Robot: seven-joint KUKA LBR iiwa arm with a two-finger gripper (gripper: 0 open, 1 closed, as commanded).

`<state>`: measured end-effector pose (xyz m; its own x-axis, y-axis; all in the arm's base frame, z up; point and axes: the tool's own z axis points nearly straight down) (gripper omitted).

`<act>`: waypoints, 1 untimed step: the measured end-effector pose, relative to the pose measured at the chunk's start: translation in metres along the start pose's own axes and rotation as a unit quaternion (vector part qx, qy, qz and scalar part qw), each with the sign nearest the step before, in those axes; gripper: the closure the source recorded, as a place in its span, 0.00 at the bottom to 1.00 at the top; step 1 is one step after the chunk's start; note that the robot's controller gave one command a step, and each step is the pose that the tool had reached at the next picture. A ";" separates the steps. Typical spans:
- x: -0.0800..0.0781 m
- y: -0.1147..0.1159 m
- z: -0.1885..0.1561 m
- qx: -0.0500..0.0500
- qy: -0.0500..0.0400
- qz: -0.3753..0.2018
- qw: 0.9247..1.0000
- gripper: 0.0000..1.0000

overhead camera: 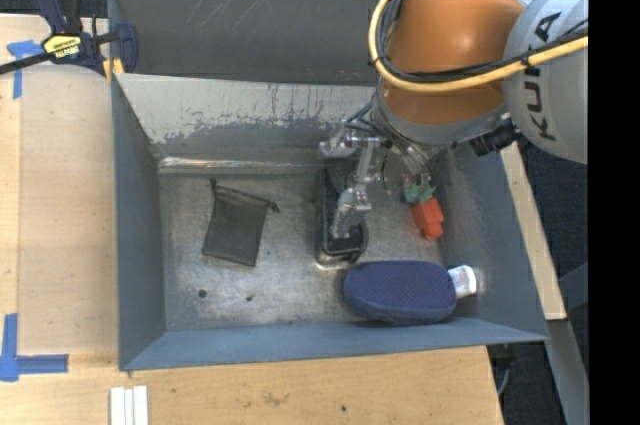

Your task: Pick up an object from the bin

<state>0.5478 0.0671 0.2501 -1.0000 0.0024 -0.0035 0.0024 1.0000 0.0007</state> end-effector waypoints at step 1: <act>-0.034 0.029 0.021 0.000 -0.001 -0.018 1.000 0.00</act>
Offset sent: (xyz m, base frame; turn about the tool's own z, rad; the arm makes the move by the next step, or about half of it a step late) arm 0.0320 0.0276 -0.0202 -0.0323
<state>0.5818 0.0956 0.2292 -0.9994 -0.0330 -0.0047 -0.0330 0.9995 0.0014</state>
